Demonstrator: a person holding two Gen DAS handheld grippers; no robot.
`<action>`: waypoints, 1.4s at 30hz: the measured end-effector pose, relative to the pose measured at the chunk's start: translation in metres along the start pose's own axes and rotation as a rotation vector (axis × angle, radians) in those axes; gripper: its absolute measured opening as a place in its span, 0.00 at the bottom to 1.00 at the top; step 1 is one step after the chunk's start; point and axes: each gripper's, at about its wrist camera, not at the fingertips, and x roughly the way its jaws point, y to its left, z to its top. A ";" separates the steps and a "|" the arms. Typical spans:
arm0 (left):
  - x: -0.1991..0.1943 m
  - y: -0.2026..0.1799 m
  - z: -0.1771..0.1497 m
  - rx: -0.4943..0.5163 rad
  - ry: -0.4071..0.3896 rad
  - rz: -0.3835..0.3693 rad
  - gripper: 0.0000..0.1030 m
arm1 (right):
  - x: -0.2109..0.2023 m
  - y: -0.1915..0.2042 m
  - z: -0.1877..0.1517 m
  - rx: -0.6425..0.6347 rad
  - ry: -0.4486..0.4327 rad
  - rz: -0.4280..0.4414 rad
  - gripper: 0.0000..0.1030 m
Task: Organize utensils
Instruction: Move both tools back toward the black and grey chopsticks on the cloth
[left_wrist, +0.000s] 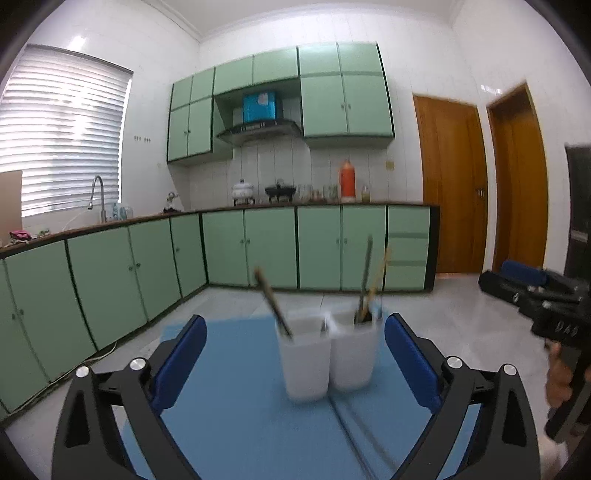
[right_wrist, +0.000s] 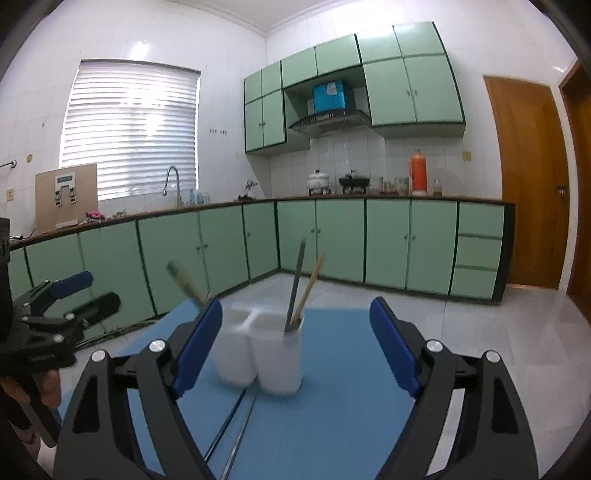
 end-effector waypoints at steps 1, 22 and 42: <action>-0.003 -0.003 -0.011 0.010 0.025 0.012 0.92 | -0.003 0.002 -0.007 0.004 0.012 -0.002 0.78; -0.033 -0.002 -0.151 -0.082 0.294 0.058 0.93 | -0.025 0.062 -0.154 -0.004 0.265 -0.038 0.85; -0.050 0.011 -0.168 -0.141 0.303 0.076 0.94 | -0.019 0.094 -0.184 -0.088 0.295 -0.049 0.42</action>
